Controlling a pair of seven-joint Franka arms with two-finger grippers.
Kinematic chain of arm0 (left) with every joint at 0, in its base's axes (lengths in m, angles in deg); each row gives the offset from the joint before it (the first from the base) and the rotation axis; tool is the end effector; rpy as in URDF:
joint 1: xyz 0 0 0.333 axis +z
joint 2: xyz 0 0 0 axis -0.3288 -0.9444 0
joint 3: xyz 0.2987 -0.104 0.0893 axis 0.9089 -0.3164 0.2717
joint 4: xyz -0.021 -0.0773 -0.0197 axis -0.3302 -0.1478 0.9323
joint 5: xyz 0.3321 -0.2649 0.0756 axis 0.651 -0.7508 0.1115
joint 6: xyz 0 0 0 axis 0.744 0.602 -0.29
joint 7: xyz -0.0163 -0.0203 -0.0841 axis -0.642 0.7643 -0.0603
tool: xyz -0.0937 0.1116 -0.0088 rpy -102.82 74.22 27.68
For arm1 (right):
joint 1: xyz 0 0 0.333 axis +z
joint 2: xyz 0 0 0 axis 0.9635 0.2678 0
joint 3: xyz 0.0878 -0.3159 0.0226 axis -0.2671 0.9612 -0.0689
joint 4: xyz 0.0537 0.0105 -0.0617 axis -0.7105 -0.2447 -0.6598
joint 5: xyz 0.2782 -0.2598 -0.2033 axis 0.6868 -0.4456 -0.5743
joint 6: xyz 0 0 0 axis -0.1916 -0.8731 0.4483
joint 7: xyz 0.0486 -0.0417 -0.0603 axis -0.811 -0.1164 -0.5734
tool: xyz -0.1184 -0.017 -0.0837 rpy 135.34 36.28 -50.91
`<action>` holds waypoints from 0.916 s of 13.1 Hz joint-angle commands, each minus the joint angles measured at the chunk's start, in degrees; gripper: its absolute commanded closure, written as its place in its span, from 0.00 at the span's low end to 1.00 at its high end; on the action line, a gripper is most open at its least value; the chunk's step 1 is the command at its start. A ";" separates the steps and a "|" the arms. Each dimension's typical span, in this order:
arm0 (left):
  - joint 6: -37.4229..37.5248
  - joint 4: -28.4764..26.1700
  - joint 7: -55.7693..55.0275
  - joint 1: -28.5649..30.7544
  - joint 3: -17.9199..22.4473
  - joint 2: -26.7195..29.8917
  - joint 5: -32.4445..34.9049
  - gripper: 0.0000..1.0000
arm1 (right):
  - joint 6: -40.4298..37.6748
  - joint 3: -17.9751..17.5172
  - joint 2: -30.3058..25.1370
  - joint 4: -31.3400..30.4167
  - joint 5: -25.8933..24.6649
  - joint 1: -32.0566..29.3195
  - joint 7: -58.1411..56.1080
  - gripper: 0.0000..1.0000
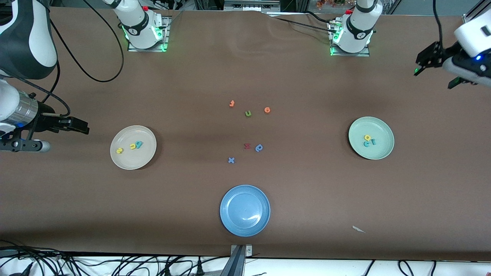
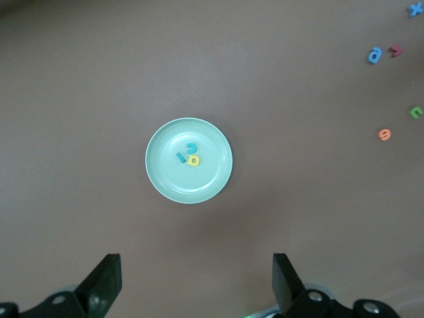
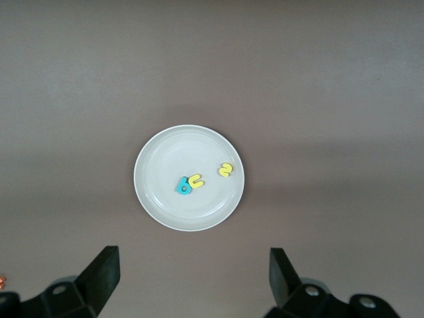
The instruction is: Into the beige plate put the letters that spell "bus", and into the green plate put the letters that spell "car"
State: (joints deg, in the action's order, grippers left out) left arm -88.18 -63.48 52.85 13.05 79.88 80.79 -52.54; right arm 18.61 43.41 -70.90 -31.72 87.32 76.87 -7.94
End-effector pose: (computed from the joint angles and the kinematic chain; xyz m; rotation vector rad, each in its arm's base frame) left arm 0.5456 -0.0152 0.6187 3.0691 -0.6098 -0.0682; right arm 0.6759 0.0076 0.4706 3.1359 -0.0620 -0.0949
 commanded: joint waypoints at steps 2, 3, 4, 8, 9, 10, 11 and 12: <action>7.40 11.48 -5.16 0.34 -1.62 -6.54 1.88 0.00 | 0.39 -0.43 -1.00 -0.90 -1.21 -0.20 0.08 0.00; 8.54 13.50 -5.26 0.43 -1.79 -8.73 1.70 0.00 | 0.39 -0.43 -1.09 -0.90 -1.99 -0.12 0.08 0.00; 10.21 15.53 -5.43 1.13 -2.84 -11.19 1.79 0.00 | 0.39 -0.43 -1.09 -0.90 -2.44 -0.11 0.17 0.00; 11.89 17.83 -12.79 5.00 -5.48 -12.09 1.00 0.00 | 0.39 -0.60 -1.00 -0.98 -2.18 -0.11 0.25 0.00; 11.89 17.83 -16.04 4.74 -6.35 -12.00 1.09 0.00 | 0.48 -0.60 -1.00 -0.98 -1.92 -0.11 0.26 0.00; 11.89 17.66 -18.94 4.30 -6.45 -11.91 1.09 0.00 | 0.48 -0.60 -1.00 -0.98 -1.83 -0.11 0.26 0.00; 11.54 17.05 -20.36 4.04 -6.36 -11.65 1.09 0.00 | 0.31 -0.60 -1.00 -0.98 -1.83 -0.11 0.26 0.00; 11.45 16.61 -20.73 3.86 -6.36 -11.39 1.09 0.00 | 0.48 -0.60 -1.00 -0.90 -1.91 -0.11 0.26 0.00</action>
State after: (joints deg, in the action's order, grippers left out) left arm -77.94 -47.80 34.56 17.19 73.92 69.43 -52.54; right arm 18.63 43.26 -70.90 -31.72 85.84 76.92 -7.93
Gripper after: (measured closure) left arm 0.000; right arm 0.000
